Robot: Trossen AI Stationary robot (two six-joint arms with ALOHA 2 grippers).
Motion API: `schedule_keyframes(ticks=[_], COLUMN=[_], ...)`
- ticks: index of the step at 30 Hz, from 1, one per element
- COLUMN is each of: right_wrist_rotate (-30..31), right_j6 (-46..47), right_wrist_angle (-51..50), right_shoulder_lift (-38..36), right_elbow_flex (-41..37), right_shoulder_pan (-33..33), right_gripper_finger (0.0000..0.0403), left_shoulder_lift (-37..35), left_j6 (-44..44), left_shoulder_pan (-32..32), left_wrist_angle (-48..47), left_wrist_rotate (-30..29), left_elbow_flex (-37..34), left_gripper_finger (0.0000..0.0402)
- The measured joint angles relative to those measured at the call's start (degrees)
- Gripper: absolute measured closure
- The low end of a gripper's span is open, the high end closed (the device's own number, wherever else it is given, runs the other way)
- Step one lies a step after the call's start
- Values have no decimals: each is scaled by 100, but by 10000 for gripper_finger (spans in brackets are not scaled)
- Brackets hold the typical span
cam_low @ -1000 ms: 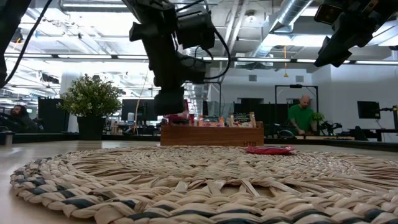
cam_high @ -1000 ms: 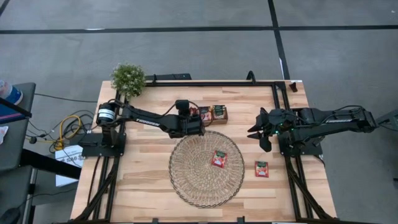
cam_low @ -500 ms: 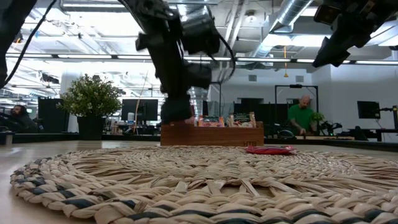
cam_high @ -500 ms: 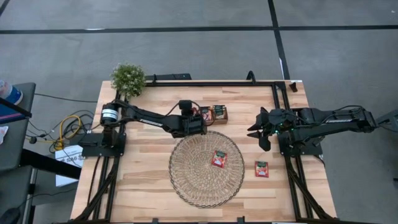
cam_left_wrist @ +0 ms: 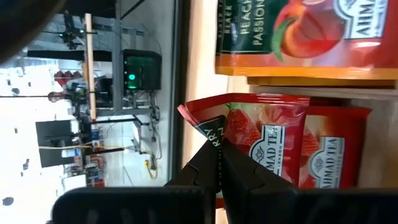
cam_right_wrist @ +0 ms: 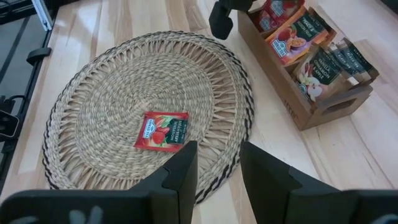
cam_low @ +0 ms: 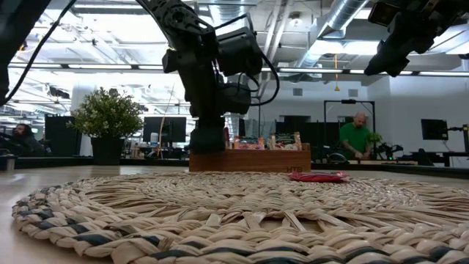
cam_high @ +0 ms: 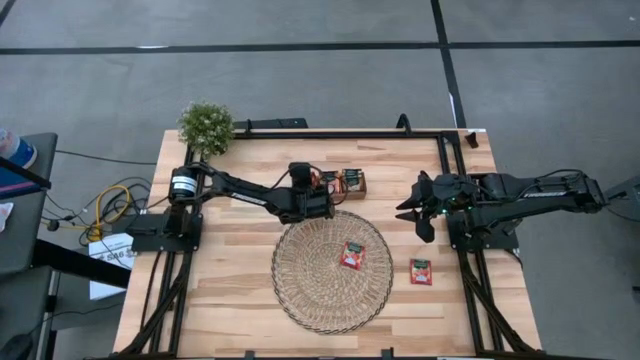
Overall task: Pick & Place Tea
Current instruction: Put the red tea bag into the wooden organizer
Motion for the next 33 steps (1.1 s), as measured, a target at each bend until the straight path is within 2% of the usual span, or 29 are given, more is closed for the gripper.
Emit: schedule_keyframes(ticks=[23,27,33], right_wrist_rotate=[-11,-9,-7], right_j6=[-2,-2,-2], right_wrist_angle=[20,20,20], right_shoulder_lift=[0,-2,-2], right_elbow_flex=[0,0,0], right_shoulder_pan=[0,0,0], right_gripper_finger=[290,290,290], left_shoulder_lift=[48,49,50], left_j6=[-334,-353,-328], left_shoulder_pan=[-2,-2,-4], left_wrist_angle=[9,9,7], left_wrist_rotate=[181,181,181], left_elbow_flex=[0,0,0], left_gripper_finger=[400,375,304])
